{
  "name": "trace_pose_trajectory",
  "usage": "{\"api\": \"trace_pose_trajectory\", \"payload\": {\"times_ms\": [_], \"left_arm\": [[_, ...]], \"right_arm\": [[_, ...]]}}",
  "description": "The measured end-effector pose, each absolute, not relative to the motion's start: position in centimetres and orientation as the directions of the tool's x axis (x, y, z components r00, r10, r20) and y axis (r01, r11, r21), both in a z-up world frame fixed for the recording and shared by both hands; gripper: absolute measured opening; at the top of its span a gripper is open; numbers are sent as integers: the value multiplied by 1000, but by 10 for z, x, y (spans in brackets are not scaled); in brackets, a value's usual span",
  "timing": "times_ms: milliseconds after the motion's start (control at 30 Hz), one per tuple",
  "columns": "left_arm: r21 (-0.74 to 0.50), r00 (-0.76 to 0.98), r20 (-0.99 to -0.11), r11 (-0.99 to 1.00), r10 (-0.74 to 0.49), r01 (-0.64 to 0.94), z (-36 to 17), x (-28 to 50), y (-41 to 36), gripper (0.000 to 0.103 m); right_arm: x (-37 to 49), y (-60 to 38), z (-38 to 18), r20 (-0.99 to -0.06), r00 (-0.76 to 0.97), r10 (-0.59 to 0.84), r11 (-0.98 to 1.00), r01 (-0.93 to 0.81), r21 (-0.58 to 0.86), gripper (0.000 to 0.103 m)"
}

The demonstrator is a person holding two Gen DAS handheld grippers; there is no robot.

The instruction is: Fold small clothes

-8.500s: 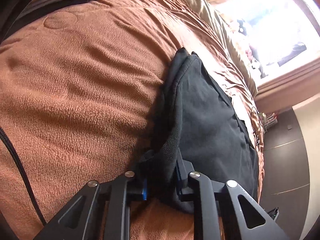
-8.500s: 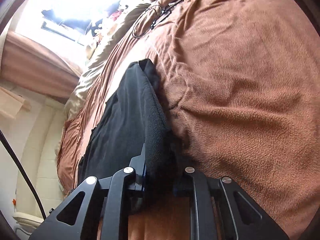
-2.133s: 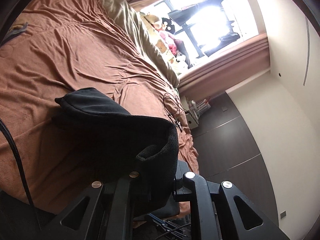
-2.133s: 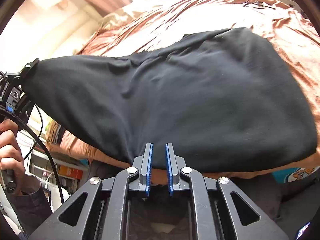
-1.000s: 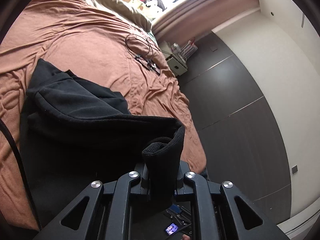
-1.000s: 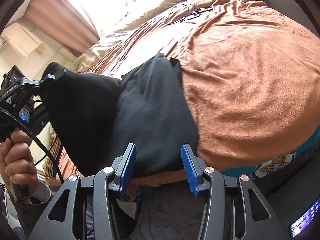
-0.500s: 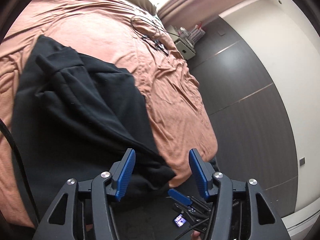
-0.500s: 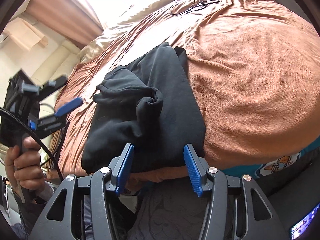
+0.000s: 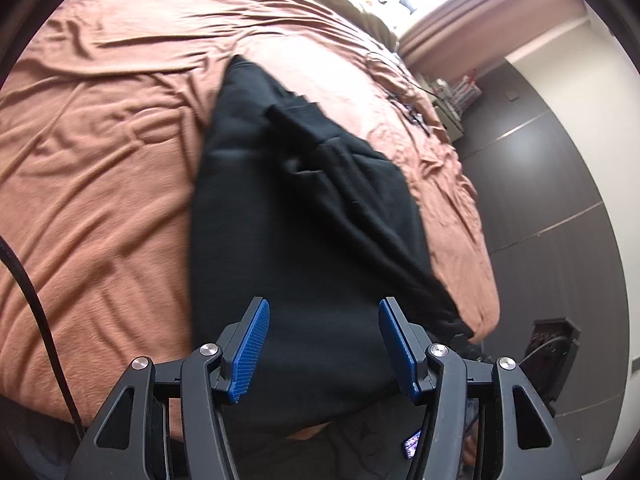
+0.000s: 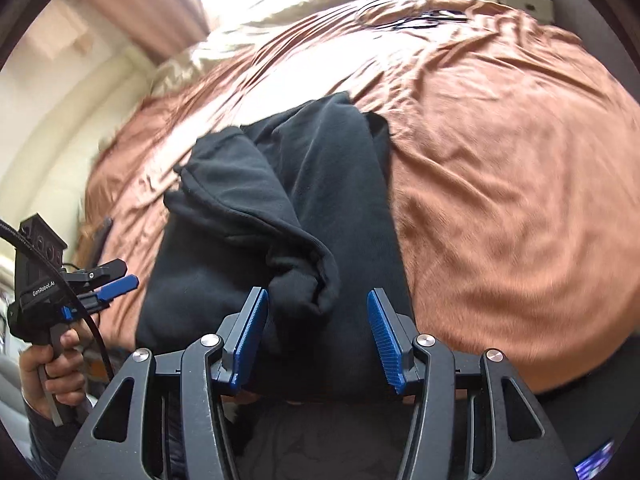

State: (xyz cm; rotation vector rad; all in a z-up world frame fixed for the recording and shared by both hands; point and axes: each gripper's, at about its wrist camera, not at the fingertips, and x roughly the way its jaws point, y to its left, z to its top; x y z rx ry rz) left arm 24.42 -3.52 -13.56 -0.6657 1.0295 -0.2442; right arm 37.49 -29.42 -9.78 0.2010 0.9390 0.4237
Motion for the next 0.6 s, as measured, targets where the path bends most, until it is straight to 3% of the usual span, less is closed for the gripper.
{"api": "trace_pose_trajectory", "payload": {"times_ms": [600], "left_arm": [[-577,463,-771,787,-437,-219,-183,240,-23,59]], "right_arm": [[453,-188,-93,-923,333,191,842,-540,-21,50]]}}
